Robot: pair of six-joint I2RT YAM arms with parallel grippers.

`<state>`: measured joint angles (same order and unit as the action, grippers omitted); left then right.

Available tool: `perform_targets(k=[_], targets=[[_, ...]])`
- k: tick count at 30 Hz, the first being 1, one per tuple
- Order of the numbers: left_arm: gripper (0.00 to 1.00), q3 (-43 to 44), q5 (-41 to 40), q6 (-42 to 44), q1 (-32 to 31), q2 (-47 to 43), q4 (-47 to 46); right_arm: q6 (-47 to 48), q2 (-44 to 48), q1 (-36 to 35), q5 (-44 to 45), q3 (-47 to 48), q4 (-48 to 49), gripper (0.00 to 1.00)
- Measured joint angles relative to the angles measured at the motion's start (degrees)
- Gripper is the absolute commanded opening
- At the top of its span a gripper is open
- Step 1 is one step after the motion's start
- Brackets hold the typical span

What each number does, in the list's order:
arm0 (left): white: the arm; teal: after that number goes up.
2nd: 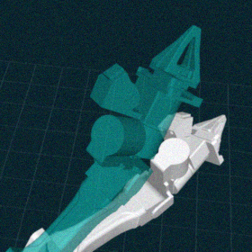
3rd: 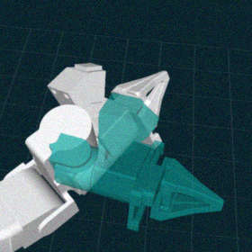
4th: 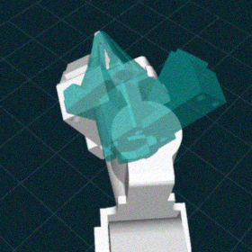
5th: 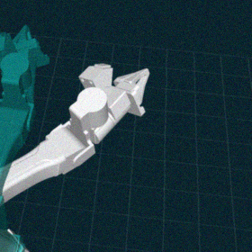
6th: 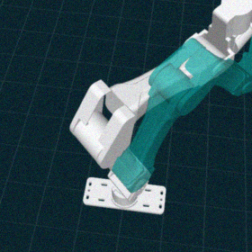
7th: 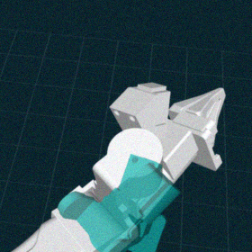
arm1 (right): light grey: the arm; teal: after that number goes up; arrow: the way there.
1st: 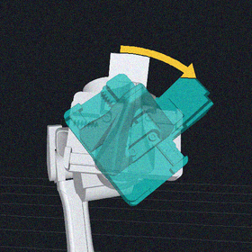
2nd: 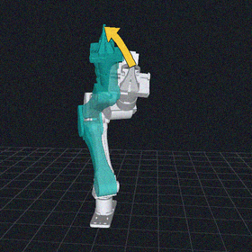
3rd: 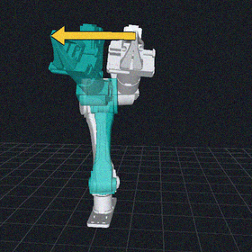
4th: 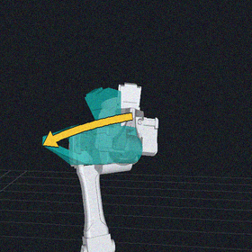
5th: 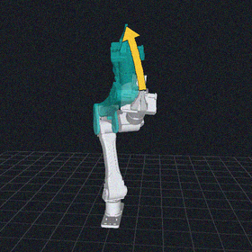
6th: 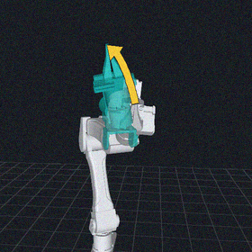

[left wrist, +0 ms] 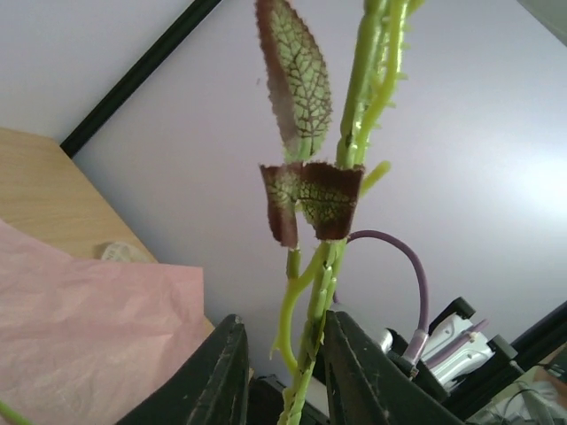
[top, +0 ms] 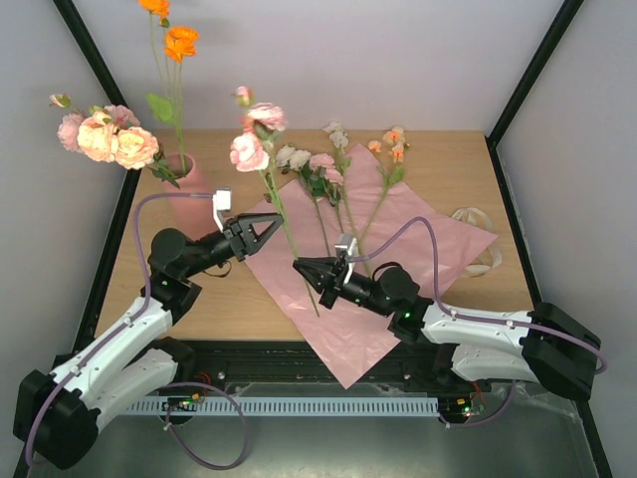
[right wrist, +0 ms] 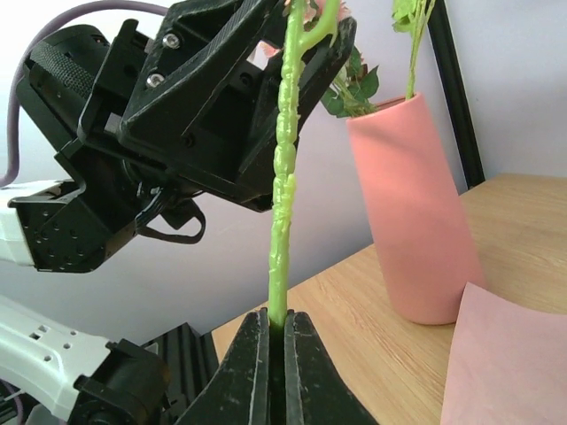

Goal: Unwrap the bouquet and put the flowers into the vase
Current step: Pick up the fake flower from the wrapping paper, then insert the fake flower into the vase.

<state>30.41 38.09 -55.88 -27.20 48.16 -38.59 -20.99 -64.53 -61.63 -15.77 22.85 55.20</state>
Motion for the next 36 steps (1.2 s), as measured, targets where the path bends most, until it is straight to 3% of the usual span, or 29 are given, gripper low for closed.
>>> perform_targets(k=[4,5,9,13,17,21,29,36], targets=[[0.05,-0.48,0.02,-1.38,-1.11,1.53,-2.82,-0.04,-0.46,0.00,-0.22,-0.22,0.00,0.01],[0.03,-0.50,-0.02,-1.44,-1.29,1.53,-3.08,-0.04,-0.52,0.00,-0.22,-0.26,0.00,0.01],[0.02,-0.55,-0.68,-0.96,-1.40,1.11,-3.06,-0.02,-0.50,-0.07,-0.46,-0.33,1.05,0.03],[0.02,-0.55,-1.11,0.70,-1.49,-0.11,-1.36,0.04,-0.50,-0.17,-0.52,-0.42,1.11,0.18],[0.02,-0.44,-2.64,3.67,-1.51,-1.55,2.89,0.07,-0.48,-0.31,0.09,-0.68,0.55,0.50],[0.02,2.16,-5.68,9.92,-1.51,-2.89,11.52,0.24,0.09,-0.28,1.25,-1.18,-1.05,0.99],[0.02,10.49,-21.90,27.06,-1.51,-6.58,25.59,1.31,5.40,-0.33,3.17,-1.97,-4.35,0.99],[0.02,22.08,-40.76,41.57,-1.51,-2.05,31.47,1.68,6.36,-0.33,4.13,-2.73,-5.68,0.99]])
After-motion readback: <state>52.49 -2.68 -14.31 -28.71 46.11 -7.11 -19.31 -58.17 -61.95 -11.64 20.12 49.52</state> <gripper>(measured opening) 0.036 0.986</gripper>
